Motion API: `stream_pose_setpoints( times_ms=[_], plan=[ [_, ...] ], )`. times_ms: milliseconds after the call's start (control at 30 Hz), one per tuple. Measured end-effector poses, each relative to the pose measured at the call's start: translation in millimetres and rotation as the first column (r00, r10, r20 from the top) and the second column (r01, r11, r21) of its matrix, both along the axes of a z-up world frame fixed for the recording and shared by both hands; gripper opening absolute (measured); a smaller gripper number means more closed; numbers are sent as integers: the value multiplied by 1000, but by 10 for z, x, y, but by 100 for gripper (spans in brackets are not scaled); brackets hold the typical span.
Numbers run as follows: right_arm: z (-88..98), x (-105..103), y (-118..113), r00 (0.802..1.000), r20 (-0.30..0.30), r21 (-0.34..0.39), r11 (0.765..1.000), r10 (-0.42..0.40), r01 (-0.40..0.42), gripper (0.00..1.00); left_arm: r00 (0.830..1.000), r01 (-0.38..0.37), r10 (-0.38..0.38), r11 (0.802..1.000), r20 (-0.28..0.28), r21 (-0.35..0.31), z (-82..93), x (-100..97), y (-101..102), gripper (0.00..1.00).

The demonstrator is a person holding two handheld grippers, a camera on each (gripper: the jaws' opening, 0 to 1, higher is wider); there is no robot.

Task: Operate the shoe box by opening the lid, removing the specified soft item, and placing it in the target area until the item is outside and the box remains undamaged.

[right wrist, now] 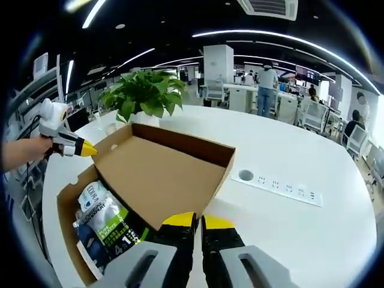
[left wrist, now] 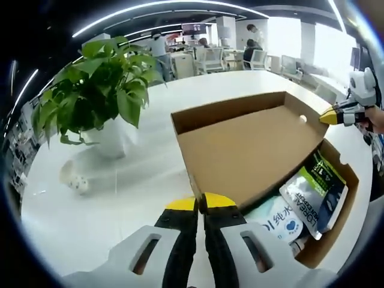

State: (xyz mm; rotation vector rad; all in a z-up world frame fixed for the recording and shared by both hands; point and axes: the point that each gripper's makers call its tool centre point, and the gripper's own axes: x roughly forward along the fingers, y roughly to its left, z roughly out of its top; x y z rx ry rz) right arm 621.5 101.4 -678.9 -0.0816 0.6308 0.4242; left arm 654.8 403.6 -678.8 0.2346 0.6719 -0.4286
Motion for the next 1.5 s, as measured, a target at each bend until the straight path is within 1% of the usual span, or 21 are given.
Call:
stream_pose_setpoints(
  times_ms=[233,867,1133,1233,1500],
  plan=[
    [-47,51,-3,1000,-8,0,1000,-3,3,0,1000,0,0,1000,1,1,-10,4,-12,2],
    [-163,88,4,1000,-21,-6,1000,-13,13,1,1000,-8,8,1000,-3,-10,-77,82,-11,2],
    [-196,104,-2,999,-25,10,1000,-22,23,1,1000,-19,19,1000,-7,-25,-94,94,-20,2],
    [-224,87,17,1000,-21,1,1000,-18,18,2,1000,-24,24,999,-6,-31,-101,99,-19,2],
    [-208,90,19,1000,-18,9,1000,-21,21,3,1000,-23,23,999,-3,-29,-102,95,-23,3]
  ],
)
